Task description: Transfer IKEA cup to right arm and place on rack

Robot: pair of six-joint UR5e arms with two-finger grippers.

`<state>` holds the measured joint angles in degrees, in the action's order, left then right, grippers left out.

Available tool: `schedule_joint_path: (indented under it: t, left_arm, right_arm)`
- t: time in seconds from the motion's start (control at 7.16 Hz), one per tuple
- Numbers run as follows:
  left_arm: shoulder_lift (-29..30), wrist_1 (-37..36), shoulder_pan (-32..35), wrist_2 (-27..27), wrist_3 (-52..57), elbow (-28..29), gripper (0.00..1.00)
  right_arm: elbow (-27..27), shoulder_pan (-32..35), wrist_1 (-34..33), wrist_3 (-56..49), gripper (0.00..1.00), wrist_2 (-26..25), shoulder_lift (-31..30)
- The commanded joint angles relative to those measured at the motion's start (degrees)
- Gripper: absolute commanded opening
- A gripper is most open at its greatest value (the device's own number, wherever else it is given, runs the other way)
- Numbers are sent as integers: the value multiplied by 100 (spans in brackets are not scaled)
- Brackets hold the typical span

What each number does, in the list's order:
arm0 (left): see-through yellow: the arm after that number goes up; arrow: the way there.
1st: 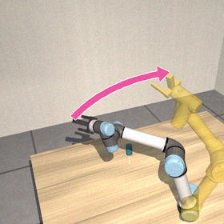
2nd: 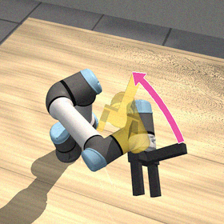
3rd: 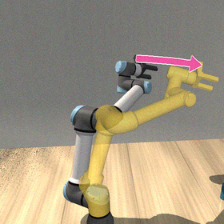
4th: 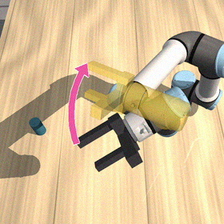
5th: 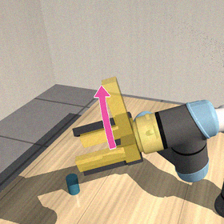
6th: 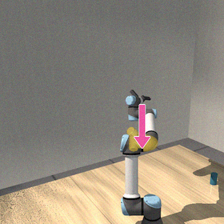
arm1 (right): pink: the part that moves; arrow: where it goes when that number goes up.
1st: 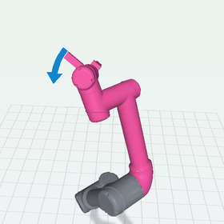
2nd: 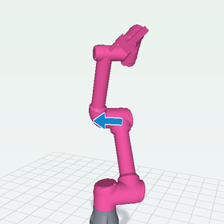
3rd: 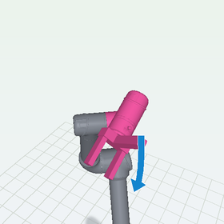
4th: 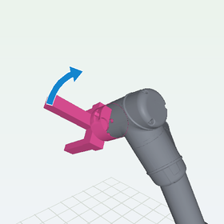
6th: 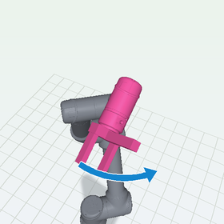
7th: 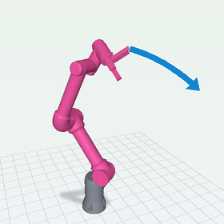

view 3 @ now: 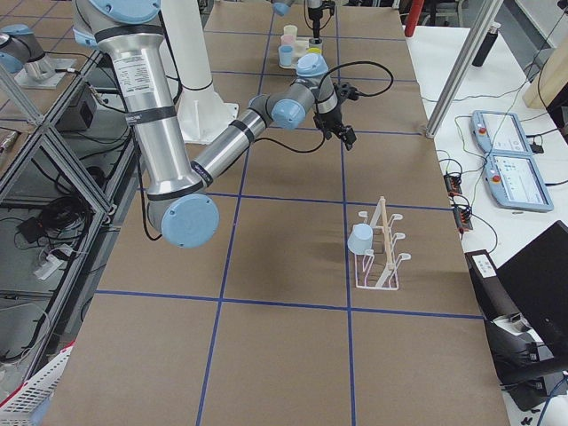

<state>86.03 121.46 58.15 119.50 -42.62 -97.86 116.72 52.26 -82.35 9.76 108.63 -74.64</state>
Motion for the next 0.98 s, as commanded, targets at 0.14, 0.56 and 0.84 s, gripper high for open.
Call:
schedule_joint_path:
  t: [0.14,0.56,0.84]
  left_arm:
    - [-60,-9,4,168,69,-5,0]
    - [-26,-79,519,547,193,-75,0]
    - [10,-114,1047,609,393,-136,0]
  right_arm:
    - [-9,-14,0,0,100,-9,2]
    - [-18,-40,0,0,100,0,37]
    - [-9,-128,44,9,100,70,37]
